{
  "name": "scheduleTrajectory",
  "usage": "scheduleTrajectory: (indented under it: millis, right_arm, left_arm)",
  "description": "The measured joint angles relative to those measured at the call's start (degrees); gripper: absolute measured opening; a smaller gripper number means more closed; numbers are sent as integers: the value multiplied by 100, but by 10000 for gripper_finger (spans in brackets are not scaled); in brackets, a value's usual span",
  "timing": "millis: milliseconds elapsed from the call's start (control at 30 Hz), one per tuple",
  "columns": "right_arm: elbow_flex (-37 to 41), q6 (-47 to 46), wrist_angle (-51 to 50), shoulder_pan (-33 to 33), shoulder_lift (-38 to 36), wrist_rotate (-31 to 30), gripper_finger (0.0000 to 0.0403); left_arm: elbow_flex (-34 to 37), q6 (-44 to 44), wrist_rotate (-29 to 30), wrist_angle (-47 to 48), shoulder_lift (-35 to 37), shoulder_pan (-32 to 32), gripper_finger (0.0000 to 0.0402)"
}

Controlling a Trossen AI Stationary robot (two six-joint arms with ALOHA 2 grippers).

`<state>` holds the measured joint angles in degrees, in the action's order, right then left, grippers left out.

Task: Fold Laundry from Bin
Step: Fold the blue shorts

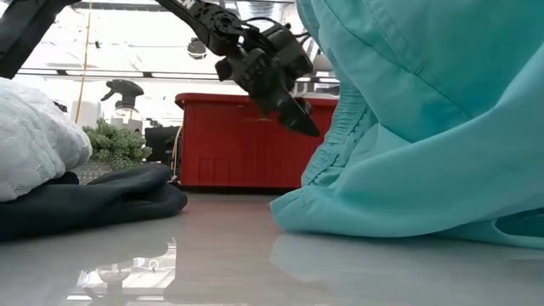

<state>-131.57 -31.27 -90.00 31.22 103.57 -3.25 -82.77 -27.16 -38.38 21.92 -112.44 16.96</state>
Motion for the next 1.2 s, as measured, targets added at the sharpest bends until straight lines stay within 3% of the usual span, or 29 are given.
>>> scheduleTrajectory:
  millis: [167, 300, 467, 633, 833, 1067, 1200]
  right_arm:
    - [0, -126, -1, 5, 0, 7, 19]
    - [0, -170, -1, 24, 0, 15, 19]
    - [0, -147, -1, -25, 0, 31, 19]
    - [0, -127, -1, -103, 0, 31, 19]
    - [0, -24, -1, -146, 0, 31, 19]
    - [0, -17, -3, -149, 0, 28, 19]
    - [0, 115, -2, -148, 0, 23, 19]
  left_arm:
    - [493, -178, -127, -30, -44, -206, 312]
    - [917, 128, -39, -836, -35, -316, 312]
    - [1485, 574, 410, -2538, -35, -594, 312]
    - [1545, 706, 343, -2663, -35, -782, 299]
    - [1548, 605, 667, -2699, -46, -835, 210]
    - [1545, 565, 668, -2767, -241, -796, 25]
    - [1533, 538, 953, -2717, -349, -805, 6]
